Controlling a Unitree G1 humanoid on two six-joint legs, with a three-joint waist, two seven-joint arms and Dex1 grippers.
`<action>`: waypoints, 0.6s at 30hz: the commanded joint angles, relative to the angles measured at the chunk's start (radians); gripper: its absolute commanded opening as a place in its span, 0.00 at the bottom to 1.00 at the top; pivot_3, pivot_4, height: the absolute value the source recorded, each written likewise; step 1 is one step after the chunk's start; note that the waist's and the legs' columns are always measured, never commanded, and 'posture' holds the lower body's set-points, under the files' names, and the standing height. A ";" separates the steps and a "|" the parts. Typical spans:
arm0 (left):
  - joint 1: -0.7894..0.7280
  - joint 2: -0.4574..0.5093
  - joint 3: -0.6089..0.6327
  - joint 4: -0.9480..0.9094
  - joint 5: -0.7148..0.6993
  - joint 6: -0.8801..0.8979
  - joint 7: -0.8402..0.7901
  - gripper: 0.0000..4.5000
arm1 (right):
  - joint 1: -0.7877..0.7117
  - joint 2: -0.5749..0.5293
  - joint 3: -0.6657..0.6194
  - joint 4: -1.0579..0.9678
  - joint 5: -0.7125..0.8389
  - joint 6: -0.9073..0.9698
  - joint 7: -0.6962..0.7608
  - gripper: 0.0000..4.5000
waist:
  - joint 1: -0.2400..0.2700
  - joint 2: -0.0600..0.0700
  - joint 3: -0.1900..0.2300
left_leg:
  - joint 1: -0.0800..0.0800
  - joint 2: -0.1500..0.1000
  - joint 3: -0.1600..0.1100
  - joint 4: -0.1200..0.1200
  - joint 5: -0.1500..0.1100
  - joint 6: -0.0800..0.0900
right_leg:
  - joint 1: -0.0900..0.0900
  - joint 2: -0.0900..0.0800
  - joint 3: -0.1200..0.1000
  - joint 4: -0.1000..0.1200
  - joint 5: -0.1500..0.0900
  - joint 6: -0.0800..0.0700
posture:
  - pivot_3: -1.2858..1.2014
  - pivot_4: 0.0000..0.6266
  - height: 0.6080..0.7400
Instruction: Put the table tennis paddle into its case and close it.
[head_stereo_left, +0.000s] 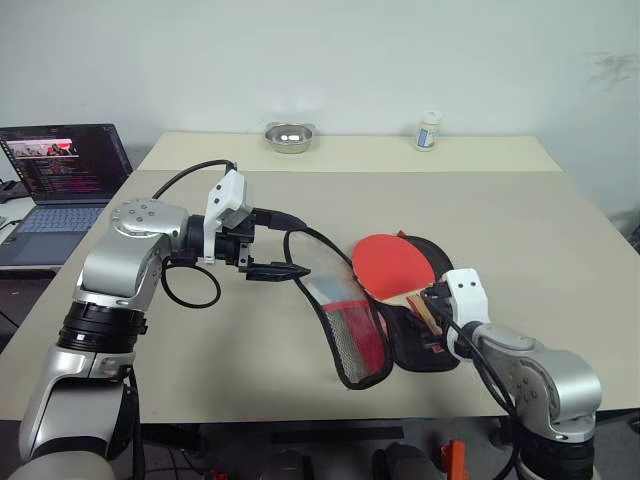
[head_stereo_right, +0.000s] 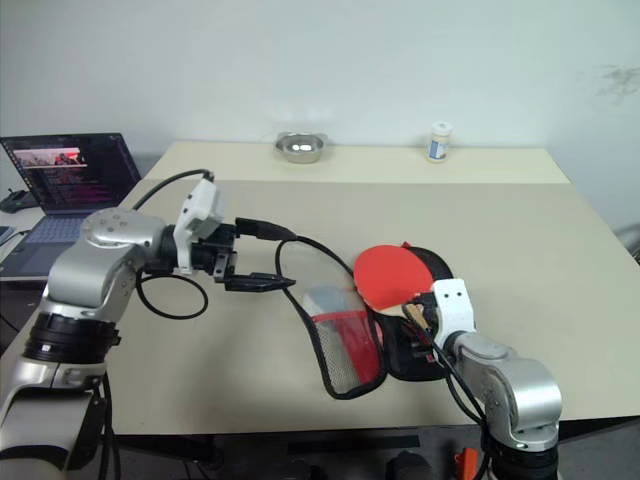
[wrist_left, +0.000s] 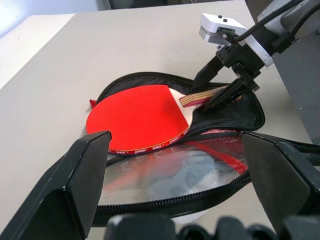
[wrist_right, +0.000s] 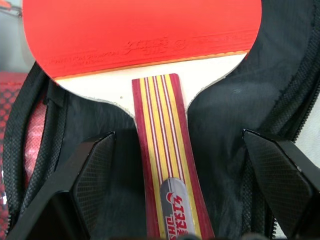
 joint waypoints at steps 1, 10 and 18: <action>-0.013 0.000 0.029 -0.021 -0.008 -0.017 0.003 1.00 | 0.028 -0.043 0.033 -0.018 -0.017 -0.068 0.003 0.95 | 0.000 0.000 0.000 | 0.000 0.000 0.000 0.000 0.000 0.000 | 0.000 0.000 0.000 0.000 0.000 0.000 | 0.52 0.24 1.00; -0.013 -0.020 0.020 0.000 0.000 -0.038 0.007 1.00 | 0.091 -0.101 0.077 0.010 -0.059 -0.186 -0.007 0.32 | 0.001 -0.001 0.000 | 0.000 0.000 0.000 0.000 0.000 0.000 | 0.000 0.000 0.000 0.000 0.000 0.001 | 0.52 0.24 1.00; -0.043 -0.054 0.002 0.059 0.019 -0.071 -0.012 1.00 | 0.088 -0.102 0.028 -0.093 -0.056 -0.136 -0.022 0.26 | 0.004 -0.002 -0.001 | 0.000 0.000 0.000 0.000 0.000 0.000 | 0.001 0.000 0.000 0.000 -0.001 0.001 | 0.52 0.24 1.00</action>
